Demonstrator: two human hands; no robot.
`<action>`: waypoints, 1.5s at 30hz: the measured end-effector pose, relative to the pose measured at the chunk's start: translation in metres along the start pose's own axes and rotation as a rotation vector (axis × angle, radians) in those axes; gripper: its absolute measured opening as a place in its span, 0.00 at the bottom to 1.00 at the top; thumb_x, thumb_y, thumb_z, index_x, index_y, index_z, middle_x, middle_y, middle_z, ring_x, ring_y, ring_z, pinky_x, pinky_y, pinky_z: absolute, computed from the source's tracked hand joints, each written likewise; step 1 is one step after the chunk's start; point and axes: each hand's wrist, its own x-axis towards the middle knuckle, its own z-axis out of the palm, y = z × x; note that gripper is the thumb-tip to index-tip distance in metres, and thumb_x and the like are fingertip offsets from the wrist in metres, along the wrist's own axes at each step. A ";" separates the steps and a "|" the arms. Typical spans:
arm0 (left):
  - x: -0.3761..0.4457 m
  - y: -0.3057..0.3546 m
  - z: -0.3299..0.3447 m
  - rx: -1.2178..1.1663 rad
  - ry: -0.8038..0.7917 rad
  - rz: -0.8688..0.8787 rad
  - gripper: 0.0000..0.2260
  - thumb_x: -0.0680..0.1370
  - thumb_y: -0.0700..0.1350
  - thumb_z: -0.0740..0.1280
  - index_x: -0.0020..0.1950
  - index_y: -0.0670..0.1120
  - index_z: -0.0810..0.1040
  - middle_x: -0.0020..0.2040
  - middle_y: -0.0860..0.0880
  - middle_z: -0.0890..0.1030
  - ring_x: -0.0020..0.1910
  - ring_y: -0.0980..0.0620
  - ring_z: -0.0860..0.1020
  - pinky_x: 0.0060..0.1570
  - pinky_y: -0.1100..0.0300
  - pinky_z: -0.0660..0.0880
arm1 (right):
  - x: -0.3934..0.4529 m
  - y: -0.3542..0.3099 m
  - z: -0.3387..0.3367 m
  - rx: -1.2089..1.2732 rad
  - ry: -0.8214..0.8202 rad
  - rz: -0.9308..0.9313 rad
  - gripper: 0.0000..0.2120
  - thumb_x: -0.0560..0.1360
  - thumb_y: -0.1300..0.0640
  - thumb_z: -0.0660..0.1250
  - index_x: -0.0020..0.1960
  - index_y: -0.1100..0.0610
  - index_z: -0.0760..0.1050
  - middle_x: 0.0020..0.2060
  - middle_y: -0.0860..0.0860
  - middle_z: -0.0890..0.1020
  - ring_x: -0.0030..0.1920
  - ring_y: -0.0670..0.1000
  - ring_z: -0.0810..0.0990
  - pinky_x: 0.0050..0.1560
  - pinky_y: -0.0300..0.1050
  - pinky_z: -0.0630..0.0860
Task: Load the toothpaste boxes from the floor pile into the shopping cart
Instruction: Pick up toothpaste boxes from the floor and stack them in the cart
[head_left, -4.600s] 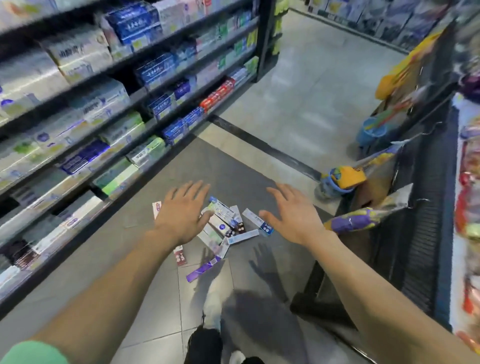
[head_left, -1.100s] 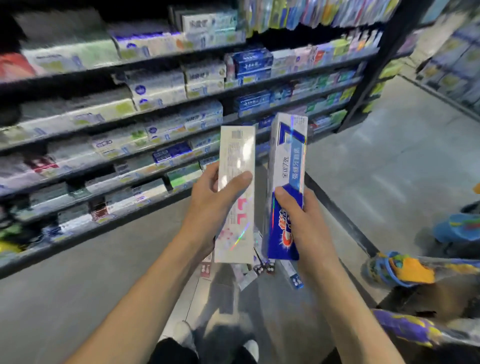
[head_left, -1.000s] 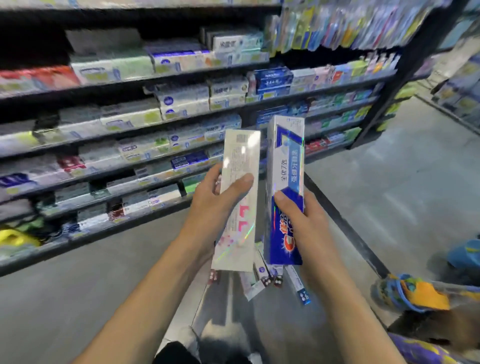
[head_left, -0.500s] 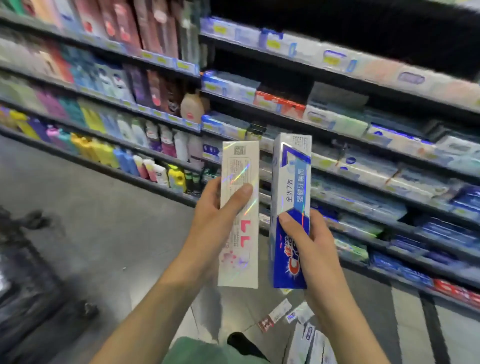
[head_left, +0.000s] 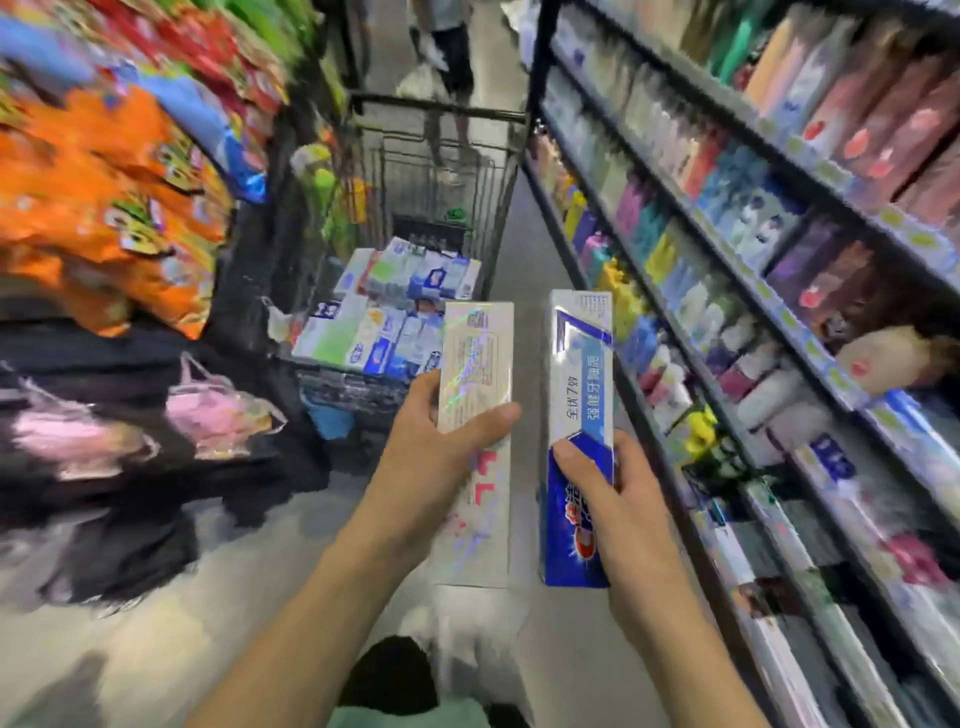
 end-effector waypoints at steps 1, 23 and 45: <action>0.004 0.002 -0.015 -0.002 0.045 0.010 0.23 0.70 0.44 0.79 0.62 0.49 0.76 0.54 0.48 0.86 0.54 0.44 0.85 0.56 0.42 0.80 | 0.007 0.001 0.015 -0.017 -0.039 0.002 0.14 0.76 0.52 0.72 0.59 0.52 0.75 0.49 0.53 0.86 0.42 0.52 0.87 0.36 0.42 0.81; 0.257 0.072 -0.259 -0.045 0.188 -0.036 0.24 0.71 0.45 0.80 0.64 0.49 0.76 0.54 0.48 0.86 0.52 0.47 0.85 0.52 0.49 0.81 | 0.215 -0.004 0.305 -0.108 -0.138 0.034 0.24 0.70 0.45 0.74 0.63 0.48 0.72 0.50 0.46 0.86 0.50 0.55 0.86 0.56 0.64 0.81; 0.638 0.067 -0.278 0.435 0.384 -0.143 0.15 0.71 0.52 0.76 0.56 0.51 0.82 0.47 0.52 0.86 0.45 0.54 0.85 0.46 0.47 0.83 | 0.600 -0.003 0.369 -0.331 -0.156 0.139 0.18 0.73 0.57 0.76 0.60 0.50 0.75 0.47 0.44 0.86 0.44 0.43 0.84 0.47 0.42 0.78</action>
